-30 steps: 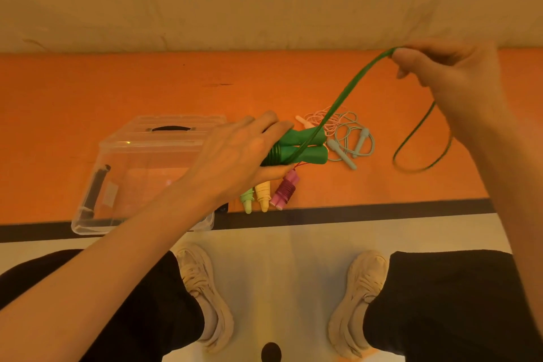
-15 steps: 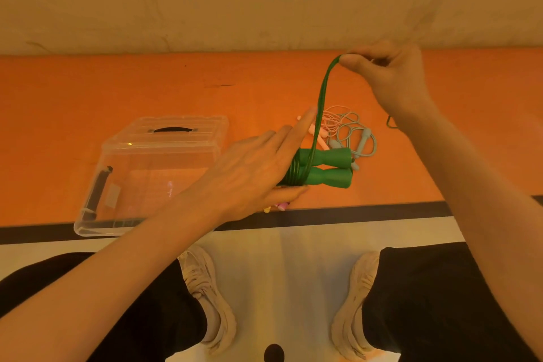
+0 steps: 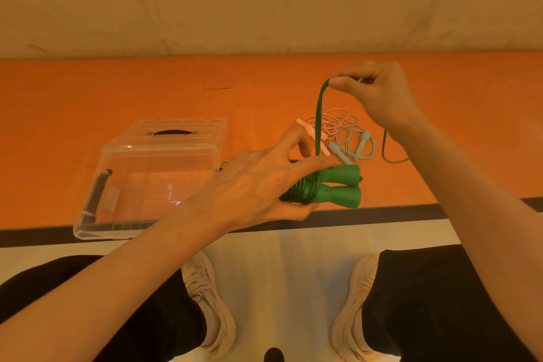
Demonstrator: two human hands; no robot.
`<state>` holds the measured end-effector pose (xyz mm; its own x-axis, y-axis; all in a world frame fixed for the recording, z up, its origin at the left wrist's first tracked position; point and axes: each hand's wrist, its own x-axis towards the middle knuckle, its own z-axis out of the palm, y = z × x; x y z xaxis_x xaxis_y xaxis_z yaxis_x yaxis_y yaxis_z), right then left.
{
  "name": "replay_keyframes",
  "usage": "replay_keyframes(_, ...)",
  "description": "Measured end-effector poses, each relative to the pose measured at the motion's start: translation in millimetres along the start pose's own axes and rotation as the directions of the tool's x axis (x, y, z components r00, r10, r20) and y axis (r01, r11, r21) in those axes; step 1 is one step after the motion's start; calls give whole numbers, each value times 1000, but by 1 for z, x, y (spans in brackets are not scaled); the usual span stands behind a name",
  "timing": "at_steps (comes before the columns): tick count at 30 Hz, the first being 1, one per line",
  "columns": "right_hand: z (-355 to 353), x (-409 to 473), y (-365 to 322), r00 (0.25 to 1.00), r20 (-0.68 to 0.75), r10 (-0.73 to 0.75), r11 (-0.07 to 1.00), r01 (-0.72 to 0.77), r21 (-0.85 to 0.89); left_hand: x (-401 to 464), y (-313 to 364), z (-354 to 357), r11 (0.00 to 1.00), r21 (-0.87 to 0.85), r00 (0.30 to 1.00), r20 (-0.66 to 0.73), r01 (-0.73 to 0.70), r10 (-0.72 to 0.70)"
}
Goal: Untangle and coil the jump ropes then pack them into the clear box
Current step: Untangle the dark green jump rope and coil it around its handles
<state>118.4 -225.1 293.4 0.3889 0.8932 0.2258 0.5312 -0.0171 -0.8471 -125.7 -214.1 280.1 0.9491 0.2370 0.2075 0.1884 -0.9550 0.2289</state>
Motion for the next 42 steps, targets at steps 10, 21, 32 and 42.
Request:
replay_keyframes(10,8,-5,6,988,117,96,994,-89,-59,0,2,7,995,-4,992,-82,-97,96)
replay_keyframes(21,-7,-8,10,982,115,148,987,-140,-75,-5,-11,1,997,-44,992,-111,-66,60)
replay_keyframes(32,-25,-6,23,956,242,167,984,-146,-101,-9,-18,-6,999,-27,979,-199,-45,38)
replay_keyframes(42,-52,-8,41,969,196,149,980,-120,-156,-13,-14,-6,989,-80,962,-251,-128,104)
